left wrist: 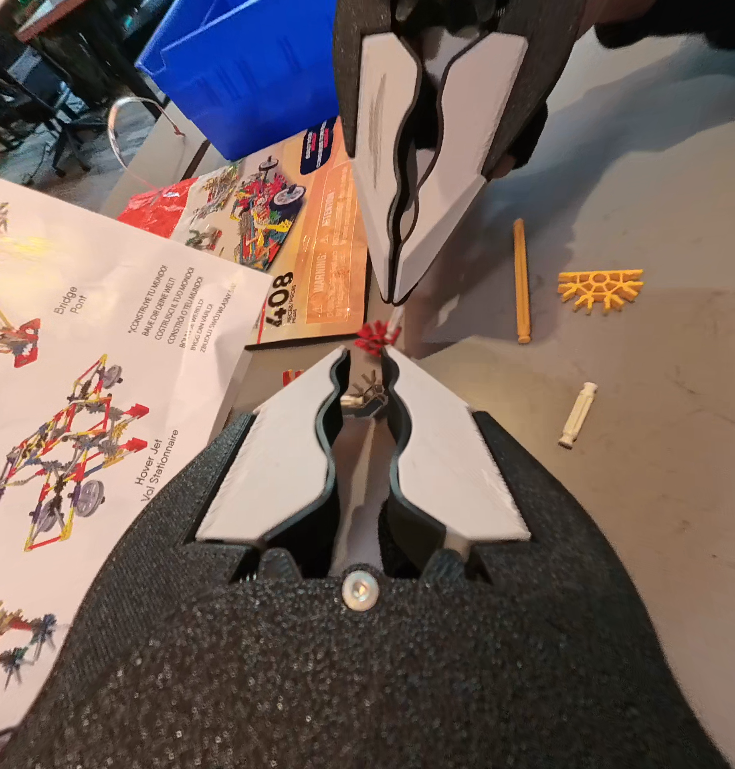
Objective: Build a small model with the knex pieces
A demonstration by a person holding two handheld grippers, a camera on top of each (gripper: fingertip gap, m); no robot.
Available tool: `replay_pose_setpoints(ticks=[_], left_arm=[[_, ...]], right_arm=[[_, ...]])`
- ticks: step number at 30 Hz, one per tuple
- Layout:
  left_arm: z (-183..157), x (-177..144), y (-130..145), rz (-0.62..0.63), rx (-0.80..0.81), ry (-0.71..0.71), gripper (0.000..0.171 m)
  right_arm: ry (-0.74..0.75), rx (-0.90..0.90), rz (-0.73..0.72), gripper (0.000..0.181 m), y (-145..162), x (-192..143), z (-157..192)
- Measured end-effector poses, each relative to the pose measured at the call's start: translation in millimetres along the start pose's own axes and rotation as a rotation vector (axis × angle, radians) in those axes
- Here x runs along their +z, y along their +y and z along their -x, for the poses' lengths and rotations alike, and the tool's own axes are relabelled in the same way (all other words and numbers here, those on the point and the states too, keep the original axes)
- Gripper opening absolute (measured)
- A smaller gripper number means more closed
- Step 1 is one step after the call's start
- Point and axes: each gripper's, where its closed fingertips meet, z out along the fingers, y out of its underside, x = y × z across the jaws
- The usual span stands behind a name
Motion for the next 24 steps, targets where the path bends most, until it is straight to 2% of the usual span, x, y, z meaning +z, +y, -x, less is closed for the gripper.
replay_pose_setpoints(ticks=[6,14,20,24], left_arm=[[-3,8,17,0.093,0.064,-0.016,0.019],[-6,14,26,0.126,0.071,-0.006,0.022],[-6,19,35,0.156,0.081,-0.002,0.023],[-9,21,37,0.164,0.059,0.017,0.023]], right_arm=[[0.008,0.024,0.054,0.000,12,1,-4],[0.010,0.035,0.071,0.000,17,2,-6],[-0.021,0.041,0.118,0.017,31,-1,-4],[-0.044,0.045,0.190,0.017,48,3,-1]])
